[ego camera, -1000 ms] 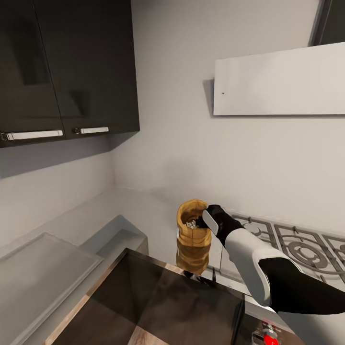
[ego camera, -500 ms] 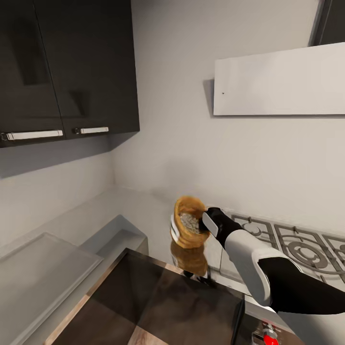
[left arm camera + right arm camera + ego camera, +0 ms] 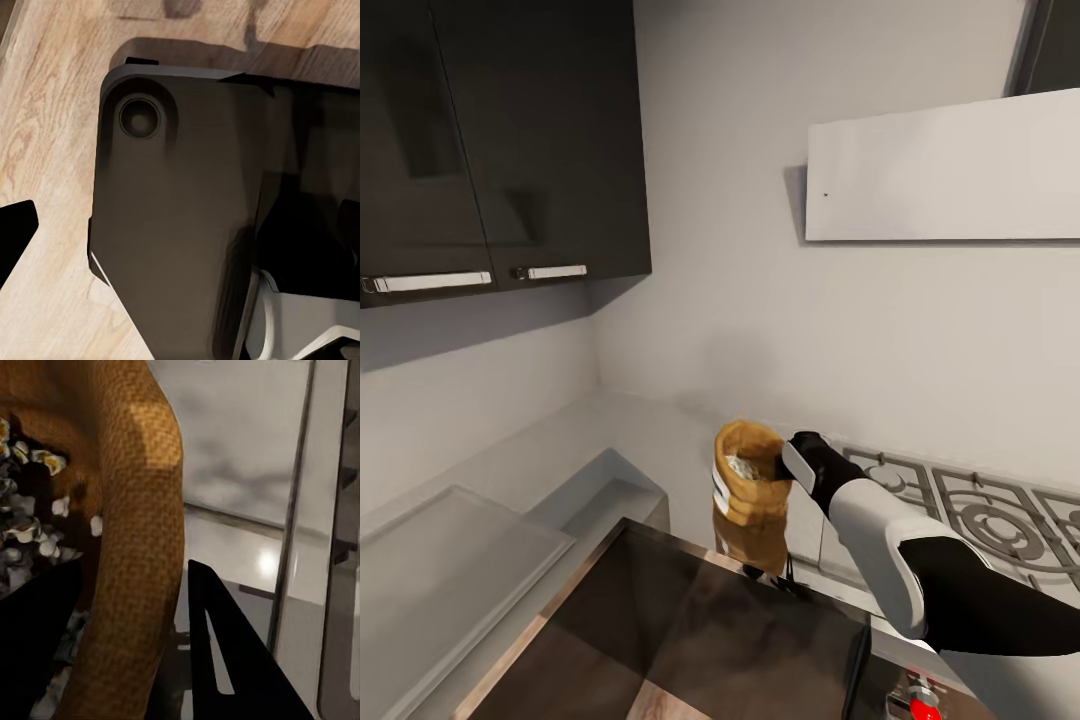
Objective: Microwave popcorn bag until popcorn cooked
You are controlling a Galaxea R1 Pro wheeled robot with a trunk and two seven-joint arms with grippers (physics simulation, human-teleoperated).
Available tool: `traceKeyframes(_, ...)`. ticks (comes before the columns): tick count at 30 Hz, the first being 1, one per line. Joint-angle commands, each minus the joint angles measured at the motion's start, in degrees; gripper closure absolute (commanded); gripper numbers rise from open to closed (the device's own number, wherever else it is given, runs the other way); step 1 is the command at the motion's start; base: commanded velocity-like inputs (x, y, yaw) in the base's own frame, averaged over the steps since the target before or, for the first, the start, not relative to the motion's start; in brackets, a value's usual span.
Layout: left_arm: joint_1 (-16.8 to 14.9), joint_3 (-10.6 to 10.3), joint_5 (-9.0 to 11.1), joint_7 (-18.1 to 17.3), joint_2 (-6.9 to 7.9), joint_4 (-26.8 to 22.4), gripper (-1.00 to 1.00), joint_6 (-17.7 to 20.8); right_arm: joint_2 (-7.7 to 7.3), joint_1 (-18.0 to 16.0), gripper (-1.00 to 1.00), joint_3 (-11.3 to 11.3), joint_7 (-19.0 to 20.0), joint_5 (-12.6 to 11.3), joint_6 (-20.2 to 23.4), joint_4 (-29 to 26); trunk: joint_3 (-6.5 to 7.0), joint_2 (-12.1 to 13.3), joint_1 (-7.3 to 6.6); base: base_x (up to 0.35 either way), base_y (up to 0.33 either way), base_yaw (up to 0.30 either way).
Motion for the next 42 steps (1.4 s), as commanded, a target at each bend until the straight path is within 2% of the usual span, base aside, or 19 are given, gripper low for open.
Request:
traceKeyframes(1,0.0,0.0,0.5,0.0,-0.01,-0.1,-1.00,-0.1,0.01,0.0,1.00,0.1,-0.5,-0.7,0.3,-0.3,-0.08,-0.1,0.02,0.000,0.000,0.000)
traceKeyframes(3,0.0,0.0,0.5,0.0,-0.01,-0.1,-1.00,-0.1,0.01,0.0,1.00,0.2,-0.5,-0.6,0.9,-0.5,-0.08,-0.1,0.02,0.000,0.000,0.000)
traceKeyframes(6,0.0,0.0,0.5,0.0,-0.01,-0.1,-1.00,-0.1,-0.03,-0.1,1.00,-0.1,-0.6,-0.6,4.5,-1.0,-0.08,-0.1,0.02,0.000,0.000,0.000)
traceKeyframes(10,0.0,0.1,0.5,0.0,-0.01,-0.1,-1.00,-0.1,0.00,-0.1,1.00,-0.2,-0.8,-0.7,14.2,-12.7,-0.08,-0.1,0.02,0.000,0.000,0.000)
traceKeyframes(13,0.0,0.1,0.5,0.0,-0.01,-0.1,-1.00,-0.1,0.01,-0.1,1.00,-0.2,-0.9,-0.7,17.7,-17.4,-0.08,-0.1,0.02,0.000,0.000,0.000)
traceKeyframes(29,0.0,0.1,0.4,0.1,-0.05,-0.1,-1.00,-0.1,-0.08,-0.1,1.00,-0.2,-1.1,-0.5,20.2,-18.7,-0.08,-0.1,0.02,-0.001,0.000,0.000)
traceKeyframes(42,0.0,0.3,0.5,0.2,-0.10,-0.1,-1.00,-0.2,-0.08,0.0,1.00,-0.1,-1.1,-0.3,20.1,-18.9,-0.08,-0.1,0.02,-0.308,0.000,0.000)
